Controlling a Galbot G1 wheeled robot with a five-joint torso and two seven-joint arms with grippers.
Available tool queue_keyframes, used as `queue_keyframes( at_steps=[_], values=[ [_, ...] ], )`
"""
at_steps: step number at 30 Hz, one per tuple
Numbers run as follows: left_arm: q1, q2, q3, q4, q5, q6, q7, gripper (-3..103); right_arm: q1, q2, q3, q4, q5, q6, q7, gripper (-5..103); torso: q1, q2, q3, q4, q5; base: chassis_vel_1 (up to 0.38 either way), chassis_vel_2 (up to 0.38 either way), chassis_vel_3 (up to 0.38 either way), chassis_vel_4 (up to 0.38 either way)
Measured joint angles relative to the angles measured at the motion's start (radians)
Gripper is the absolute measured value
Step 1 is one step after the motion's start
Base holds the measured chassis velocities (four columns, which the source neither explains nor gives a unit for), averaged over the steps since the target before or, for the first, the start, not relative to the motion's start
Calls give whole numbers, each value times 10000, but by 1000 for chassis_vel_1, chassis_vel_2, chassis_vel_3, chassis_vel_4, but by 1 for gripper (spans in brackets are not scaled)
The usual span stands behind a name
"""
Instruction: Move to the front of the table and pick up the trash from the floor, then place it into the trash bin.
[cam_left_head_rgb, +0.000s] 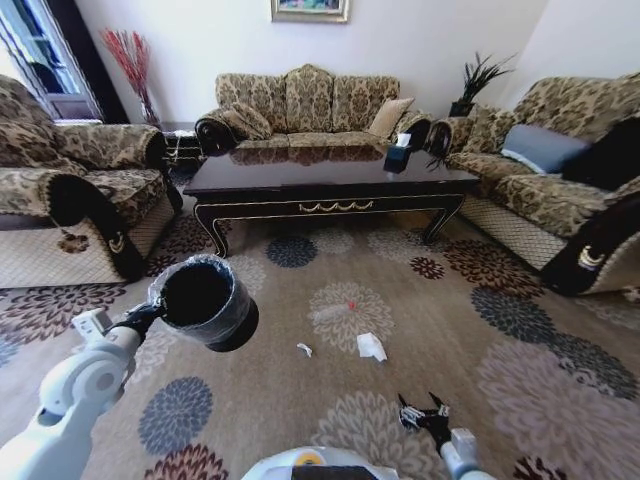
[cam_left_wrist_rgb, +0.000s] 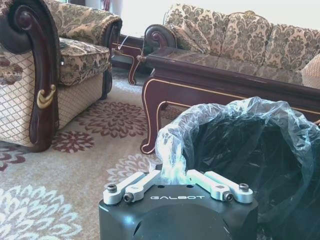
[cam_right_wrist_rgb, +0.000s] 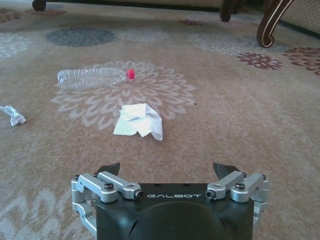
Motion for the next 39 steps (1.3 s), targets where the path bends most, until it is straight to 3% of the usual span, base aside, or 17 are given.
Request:
queue_keyframes(
  at_steps=[8, 17, 39],
  values=[
    [137, 3, -87, -130, 3, 1, -7, 4, 268, 163, -348, -496, -304, -383, 63, 100, 2, -4, 5, 0, -1, -25, 23, 37, -33],
    [266, 16, -181, -286, 8, 9, -26, 4, 613, 279, -681, -956, 219, -1298, 867, 100, 1, -4, 2, 0, -3, 0, 0, 0, 0],
    [391, 9, -202, -419, 103, 19, -36, 4, 1747, 522, -1645, -2312, -161, -1449, 545, 100, 1, -3, 1, 0, -1, 0, 0, 0, 0]
  ],
)
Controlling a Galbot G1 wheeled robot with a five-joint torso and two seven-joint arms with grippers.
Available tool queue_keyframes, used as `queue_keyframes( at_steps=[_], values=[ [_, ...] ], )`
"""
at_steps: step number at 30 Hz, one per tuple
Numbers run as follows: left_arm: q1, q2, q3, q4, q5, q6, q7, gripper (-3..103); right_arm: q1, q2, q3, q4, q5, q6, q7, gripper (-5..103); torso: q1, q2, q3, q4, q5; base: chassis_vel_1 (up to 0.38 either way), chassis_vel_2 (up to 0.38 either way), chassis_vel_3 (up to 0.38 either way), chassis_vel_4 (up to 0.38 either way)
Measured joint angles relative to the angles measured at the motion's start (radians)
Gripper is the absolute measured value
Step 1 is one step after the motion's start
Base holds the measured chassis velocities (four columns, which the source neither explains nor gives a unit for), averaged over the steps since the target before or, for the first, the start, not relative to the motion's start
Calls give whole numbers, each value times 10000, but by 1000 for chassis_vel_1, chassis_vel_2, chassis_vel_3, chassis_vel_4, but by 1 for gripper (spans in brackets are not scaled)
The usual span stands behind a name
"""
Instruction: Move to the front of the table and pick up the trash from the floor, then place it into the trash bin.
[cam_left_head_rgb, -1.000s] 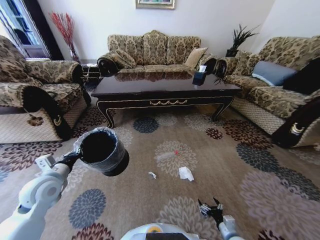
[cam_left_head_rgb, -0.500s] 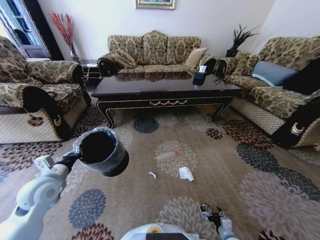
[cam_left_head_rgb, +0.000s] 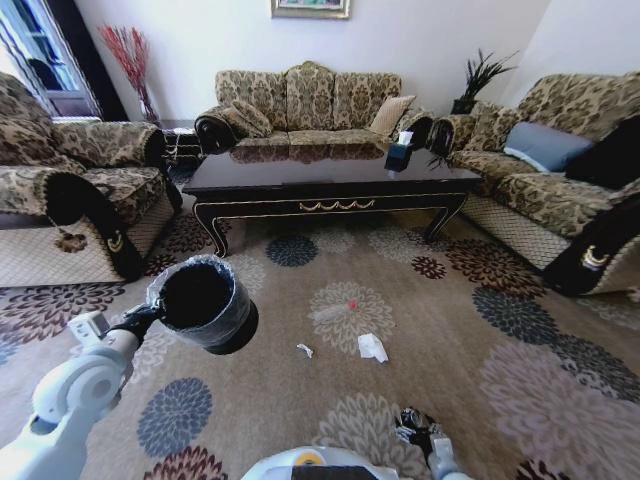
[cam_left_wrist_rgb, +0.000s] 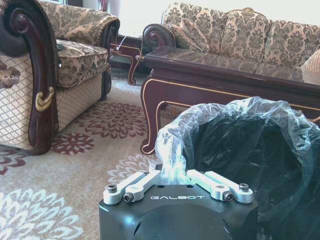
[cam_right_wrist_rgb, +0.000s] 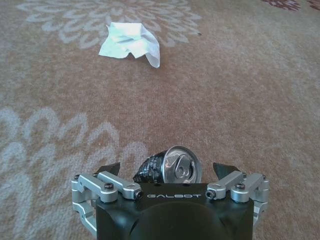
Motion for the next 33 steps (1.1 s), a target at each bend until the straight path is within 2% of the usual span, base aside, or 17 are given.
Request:
queue_keyframes(
  at_steps=[7, 9, 11, 12, 15, 17, 18, 28, 33],
  values=[
    [-9, 51, -32, -33, -27, 0, -6, 4, 135, 15, -12, -271, -52, 15, -125, 102, 0, 0, 0, -1, 0, 0, 0, 0, 0],
    [-11, 43, -32, -33, -27, 0, -6, 4, 111, 20, -12, -307, -82, 20, -173, 95, 0, 0, 0, -1, 0, 0, 0, 0, 0],
    [-14, 35, -29, -33, -26, 0, -9, 4, 94, 31, -17, -320, -98, 21, -185, 95, 0, 0, 0, 0, -1, 0, 0, 0, 0],
    [-23, 19, -10, -31, -23, 0, -10, 4, 70, 53, -27, -340, -121, 23, -198, 84, 0, 1, 0, 0, 0, 0, 0, 0, 0],
    [-38, -5, 21, -17, -20, 0, -10, 4, 67, 78, -33, -374, -145, 26, -203, 79, -1, 0, 0, -1, -1, 0, 0, 0, 0],
    [-44, -33, 56, 1, 0, 0, -10, 4, 97, 94, -42, -431, -170, 33, -209, 70, 0, 0, 0, -1, 0, 0, 0, 0, 0],
    [-45, -42, 71, 10, 7, 0, -10, 4, 120, 95, -46, -460, -179, 37, -213, 68, 0, 0, 0, -1, -1, 0, 0, 0, 0],
    [-59, 10, 80, 40, 9, -9, -9, 4, 213, 34, -63, -515, -173, 52, -222, 68, 0, 0, 0, -1, 0, 0, 0, 0, 0],
    [-74, 35, 74, 64, -6, -17, -8, 4, 45, -110, 183, -20, -137, 109, -196, 68, 0, 0, 0, -1, 1, 0, 0, 0, 0]
  ],
)
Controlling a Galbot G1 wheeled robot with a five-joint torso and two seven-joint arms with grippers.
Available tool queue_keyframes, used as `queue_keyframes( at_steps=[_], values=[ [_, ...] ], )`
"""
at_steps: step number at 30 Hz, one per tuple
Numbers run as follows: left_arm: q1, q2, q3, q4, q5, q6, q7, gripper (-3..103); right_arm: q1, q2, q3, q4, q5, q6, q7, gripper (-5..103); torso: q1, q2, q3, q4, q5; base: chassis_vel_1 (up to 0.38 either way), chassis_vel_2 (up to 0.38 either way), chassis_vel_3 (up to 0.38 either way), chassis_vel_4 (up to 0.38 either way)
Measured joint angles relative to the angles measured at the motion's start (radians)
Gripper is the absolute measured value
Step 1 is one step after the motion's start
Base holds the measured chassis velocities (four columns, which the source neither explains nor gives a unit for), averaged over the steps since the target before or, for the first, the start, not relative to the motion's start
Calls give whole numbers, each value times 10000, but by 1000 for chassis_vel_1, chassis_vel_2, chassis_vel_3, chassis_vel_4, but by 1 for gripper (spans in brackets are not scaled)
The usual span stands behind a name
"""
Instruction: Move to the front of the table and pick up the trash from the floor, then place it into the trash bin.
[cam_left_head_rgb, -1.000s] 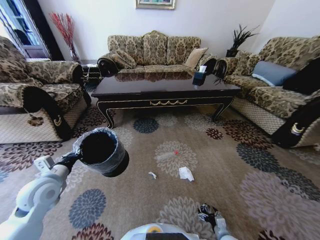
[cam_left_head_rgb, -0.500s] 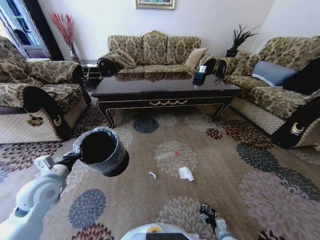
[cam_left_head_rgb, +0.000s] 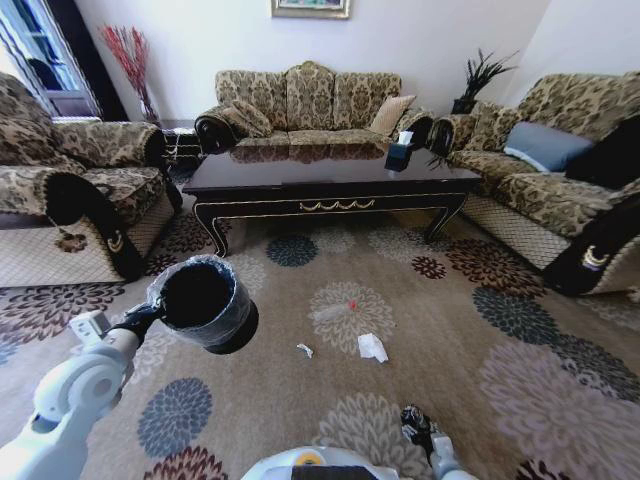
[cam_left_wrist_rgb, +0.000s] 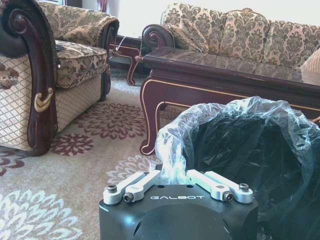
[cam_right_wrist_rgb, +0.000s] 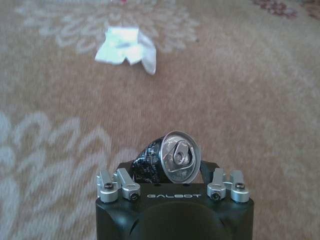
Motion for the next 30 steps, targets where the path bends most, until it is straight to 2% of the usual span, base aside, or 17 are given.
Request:
queue_keyframes(
  at_steps=[5, 7, 8, 10, 12, 14, 17, 19, 20, 23, 25, 28, 29, 30],
  values=[
    [0, -29, 97, 41, 25, -12, 10, 4, -192, -346, 891, 1710, 551, -142, 153, 68, 0, 0, 0, 0, -3, 0, 0, 0, 0],
    [-15, -46, 184, 50, 60, -13, 10, 4, -181, -750, 1328, 2892, 1036, -357, 270, 68, 0, 0, 0, 2, -2, 0, 0, 0, 0],
    [-15, -46, 184, 50, 60, -13, 10, 4, -181, -750, 1328, 2892, 1036, -357, 270, 68, 0, 0, 0, 2, -2, 0, 0, 0, 0],
    [-38, -60, 252, 50, 84, -15, 12, 4, -72, -1180, 1525, 3789, 1474, -552, 438, 68, 0, 0, 0, 0, -3, 0, 0, 0, 0],
    [-71, -76, 356, 51, 143, -15, 15, 4, 389, -1988, 1520, 4884, 2219, -935, 721, 68, 0, 0, 1, -1, -2, 0, 0, 0, 0],
    [-76, -82, 376, 51, 153, -15, 15, 4, 561, -2184, 1471, 5131, 2376, -1026, 774, 68, 0, 0, 1, 0, -2, 0, 0, 0, 0],
    [-99, -117, 500, 42, 221, -15, 14, 4, 1949, -3448, 778, 6375, 3345, -1438, 965, 68, 0, 0, 1, 2, 2, 0, 0, 0, 0],
    [-125, -120, 594, 42, 246, -15, 9, 4, 2662, -4053, 502, 6804, 3626, -1495, 891, 68, 0, 0, 1, 8, -2, 0, 0, 0, 0],
    [-125, -120, 594, 42, 246, -15, 9, 4, 2662, -4053, 502, 6804, 3626, -1495, 891, 68, 0, 0, 1, 8, -2, 0, 0, 0, 0],
    [-169, -129, 756, 39, 250, -6, 4, 4, 4759, -5184, -744, 7277, 3786, -1374, 107, 68, 1, 0, 1, -1, -1, 0, 0, 0, 0],
    [-178, -134, 772, 35, 250, -4, 1, 4, 5161, -5299, -1030, 7340, 3799, -1338, -26, 68, 1, 0, 1, 2, -2, 0, 0, 0, 0],
    [-248, -214, 915, -9, 223, 34, -25, 4, 7627, -5282, -3077, 7468, 3920, -1034, -575, 68, 0, 0, 1, -1, 1, 0, 0, 0, 0],
    [-248, -214, 915, -9, 223, 34, -25, 4, 7627, -5282, -3077, 7468, 3920, -1034, -575, 68, 0, 0, 1, -1, 1, 0, 0, 0, 0],
    [-267, -236, 965, -23, 221, 39, -38, 4, 8295, -5137, -3570, 7449, 3947, -887, -670, 68, 1, 0, 0, -2, 1, 0, 0, 0, 0]
  ],
)
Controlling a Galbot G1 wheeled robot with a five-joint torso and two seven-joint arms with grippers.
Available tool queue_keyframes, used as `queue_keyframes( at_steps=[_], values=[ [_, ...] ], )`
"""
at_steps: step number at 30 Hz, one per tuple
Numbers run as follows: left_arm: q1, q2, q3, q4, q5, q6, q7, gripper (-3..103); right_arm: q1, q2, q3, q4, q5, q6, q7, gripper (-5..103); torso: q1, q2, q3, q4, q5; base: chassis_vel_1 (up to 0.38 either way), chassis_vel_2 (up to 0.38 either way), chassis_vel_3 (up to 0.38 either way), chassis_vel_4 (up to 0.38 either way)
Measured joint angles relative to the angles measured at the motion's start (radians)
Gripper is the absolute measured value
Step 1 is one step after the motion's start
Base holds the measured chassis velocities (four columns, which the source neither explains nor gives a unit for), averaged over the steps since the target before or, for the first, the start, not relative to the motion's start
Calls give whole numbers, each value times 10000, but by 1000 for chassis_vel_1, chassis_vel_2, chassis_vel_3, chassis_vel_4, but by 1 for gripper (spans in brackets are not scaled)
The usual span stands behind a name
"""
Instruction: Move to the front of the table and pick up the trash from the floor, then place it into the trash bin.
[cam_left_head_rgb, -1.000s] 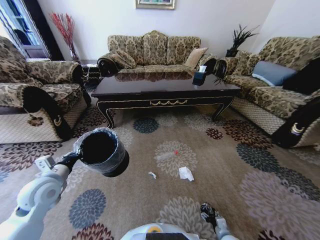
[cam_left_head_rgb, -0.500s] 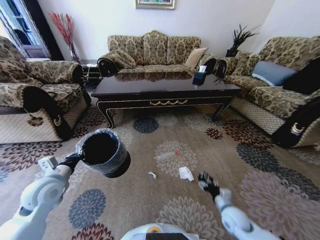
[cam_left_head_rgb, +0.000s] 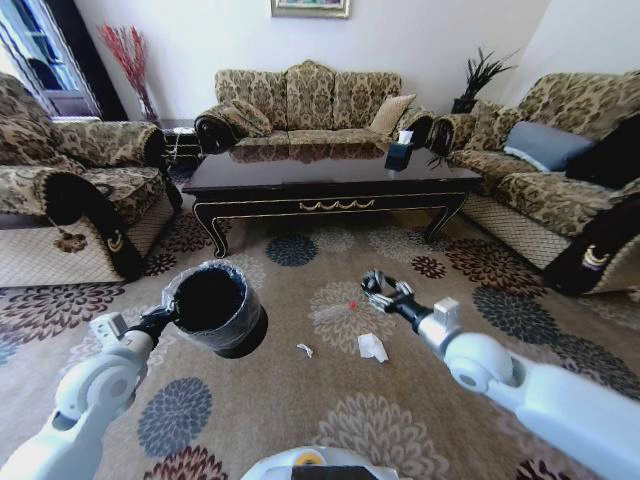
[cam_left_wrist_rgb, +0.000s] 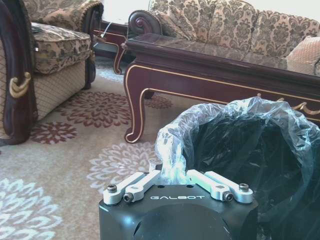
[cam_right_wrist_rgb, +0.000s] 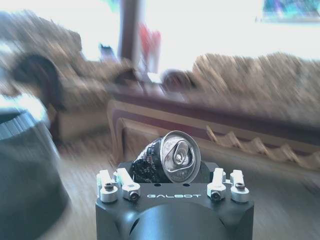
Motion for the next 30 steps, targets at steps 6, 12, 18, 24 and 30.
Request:
queue_keyframes(
  at_steps=[6, 12, 18, 24, 30],
  values=[
    [-174, -39, 537, -57, -16, 51, -86, 4, 3144, 1477, -2851, -712, 236, 1104, -717, 68, 0, 0, 1, 2, -4, 0, 0, 0, 0],
    [-331, 101, 834, 35, -36, 71, -107, 4, 5405, 3350, -4837, -2084, 740, 2040, -1301, 68, 0, 0, 1, 3, -6, 0, 0, 0, 0],
    [-494, 192, 846, 192, -142, 71, -112, 4, 6320, 4620, -5947, -3146, 899, 2594, -2027, 68, 0, -1, 1, 6, -7, 0, 0, 0, 0],
    [-535, 259, 726, 290, -201, 71, -107, 4, 6219, 5310, -6490, -3655, 741, 2954, -2683, 68, 1, 0, 1, 0, -4, 0, 0, 0, 0],
    [-551, 257, 625, 347, -224, 63, -105, 4, 6182, 5856, -6849, -4132, 616, 3149, -3145, 68, 0, 0, 0, 4, -5, 0, 0, 0, 0]
  ],
)
